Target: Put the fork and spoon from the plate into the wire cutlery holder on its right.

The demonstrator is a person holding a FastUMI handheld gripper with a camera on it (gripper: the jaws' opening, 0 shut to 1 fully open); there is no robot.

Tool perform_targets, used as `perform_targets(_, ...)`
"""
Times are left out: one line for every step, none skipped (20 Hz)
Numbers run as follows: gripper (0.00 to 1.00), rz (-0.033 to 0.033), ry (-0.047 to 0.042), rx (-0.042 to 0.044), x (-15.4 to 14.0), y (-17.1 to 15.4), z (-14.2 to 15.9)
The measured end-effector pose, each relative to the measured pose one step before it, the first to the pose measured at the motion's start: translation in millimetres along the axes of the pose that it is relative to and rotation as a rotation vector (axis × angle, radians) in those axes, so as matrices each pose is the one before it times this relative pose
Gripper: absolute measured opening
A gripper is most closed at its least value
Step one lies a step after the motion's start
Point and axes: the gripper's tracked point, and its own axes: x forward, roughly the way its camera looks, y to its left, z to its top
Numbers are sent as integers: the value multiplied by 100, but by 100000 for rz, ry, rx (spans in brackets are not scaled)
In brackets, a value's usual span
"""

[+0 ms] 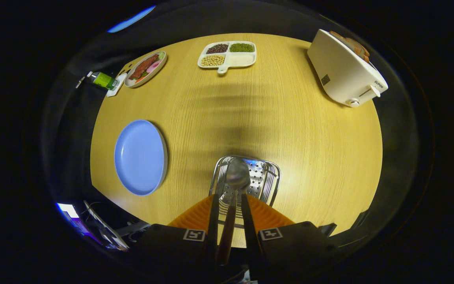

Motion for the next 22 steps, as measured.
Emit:
perform_targets(44, 2024, -4291, 960, -645, 480, 278)
perform_targets(49, 1080, -4575, 1343, -824, 240, 447)
perform_targets(60, 72, -5061, 1160, -780, -160, 499)
perform_targets(64, 41, -5472, 809, -902, -141, 641)
perform_targets(69, -167, -5981, 611, -903, -36, 762)
perform_targets(72, -37, -6034, 258, -1052, -100, 893)
perform_targets(79, -24, -6055, 35, -1291, -17, 780)
perform_targets(81, -275, -5857, -13, -1372, -227, 974)
perform_targets(84, -344, -5554, -117, -1209, -59, 829)
perform_targets(85, -570, -5583, -294, -1414, -210, 1045)
perform_targets(87, -800, -5628, -634, -1523, -243, 1122)
perform_targets(88, -1187, -5998, -1145, -1360, -214, 1343)
perform_targets(89, -2018, -6450, -1843, -1565, -474, 1509)
perform_targets(90, -2120, -7043, -2241, -1460, -470, 1821)
perform_targets(92, -2568, -7047, -2471, -1413, -383, 1637)
perform_targets(92, -3369, -7427, -3151, -1458, -490, 2038)
perform_targets(95, -4270, -7689, -4016, -1459, -744, 2152)
perform_targets(96, -4332, -7570, -4482, -1269, -706, 2236)
perform_targets(97, -3898, -7040, -4502, -1152, -507, 2248)
perform_targets(97, -3229, -6548, -4799, -978, -438, 2268)
perform_targets(97, -2559, -5873, -5338, -850, -241, 1887)
perform_targets(97, -1584, -4114, -5289, -737, -113, 1501)
